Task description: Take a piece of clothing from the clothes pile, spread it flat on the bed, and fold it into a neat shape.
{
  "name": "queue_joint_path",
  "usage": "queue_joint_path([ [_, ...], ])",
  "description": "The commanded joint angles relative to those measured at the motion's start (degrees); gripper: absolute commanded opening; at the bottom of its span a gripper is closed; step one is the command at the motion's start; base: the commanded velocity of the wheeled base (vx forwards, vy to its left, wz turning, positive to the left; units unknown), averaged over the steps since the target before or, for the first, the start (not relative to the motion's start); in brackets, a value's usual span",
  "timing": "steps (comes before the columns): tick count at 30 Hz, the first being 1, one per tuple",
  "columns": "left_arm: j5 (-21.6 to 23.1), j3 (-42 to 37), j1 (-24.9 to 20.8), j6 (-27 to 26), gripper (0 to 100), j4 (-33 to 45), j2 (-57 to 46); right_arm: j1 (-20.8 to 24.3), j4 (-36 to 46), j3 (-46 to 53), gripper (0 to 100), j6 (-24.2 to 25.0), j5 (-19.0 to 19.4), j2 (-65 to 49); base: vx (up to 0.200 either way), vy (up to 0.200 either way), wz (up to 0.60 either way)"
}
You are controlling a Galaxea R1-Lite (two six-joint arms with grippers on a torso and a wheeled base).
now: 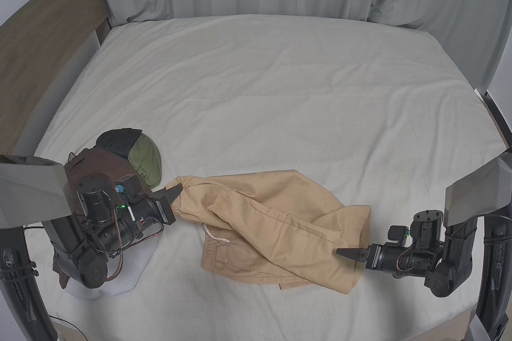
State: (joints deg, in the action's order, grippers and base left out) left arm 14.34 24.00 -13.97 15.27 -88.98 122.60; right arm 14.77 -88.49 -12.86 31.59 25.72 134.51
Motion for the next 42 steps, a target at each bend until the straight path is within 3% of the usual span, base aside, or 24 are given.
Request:
queue_joint_path([
  [1,0.0,0.0,0.1,0.0,0,-0.1,0.0,0.6,-0.1,-1.5,100,1.1,0.0,1.4,0.000,0.000,0.00],
  [7,0.0,0.0,0.1,0.0,0,-0.1,0.1,2.5,-0.2,-1.6,100,4.2,0.0,-0.7,0.000,0.000,0.00],
  [16,0.0,-0.1,0.0,0.0,0,-0.1,0.1,3.2,-0.1,-0.8,100,4.7,-0.1,-5.8,0.000,0.000,0.00],
  [17,0.0,-0.1,0.0,0.0,0,-0.1,0.2,3.2,-0.1,-0.7,0,4.7,0.0,-5.8,0.000,0.000,0.00],
  [34,0.0,-0.1,0.0,0.0,0,-0.1,0.6,1.7,-0.1,1.3,0,4.5,0.7,-9.8,0.000,0.000,0.00],
  [42,0.0,-0.1,0.1,0.0,0,-0.1,0.7,0.0,0.1,4.0,0,4.5,5.1,-16.6,0.000,0.000,0.00],
])
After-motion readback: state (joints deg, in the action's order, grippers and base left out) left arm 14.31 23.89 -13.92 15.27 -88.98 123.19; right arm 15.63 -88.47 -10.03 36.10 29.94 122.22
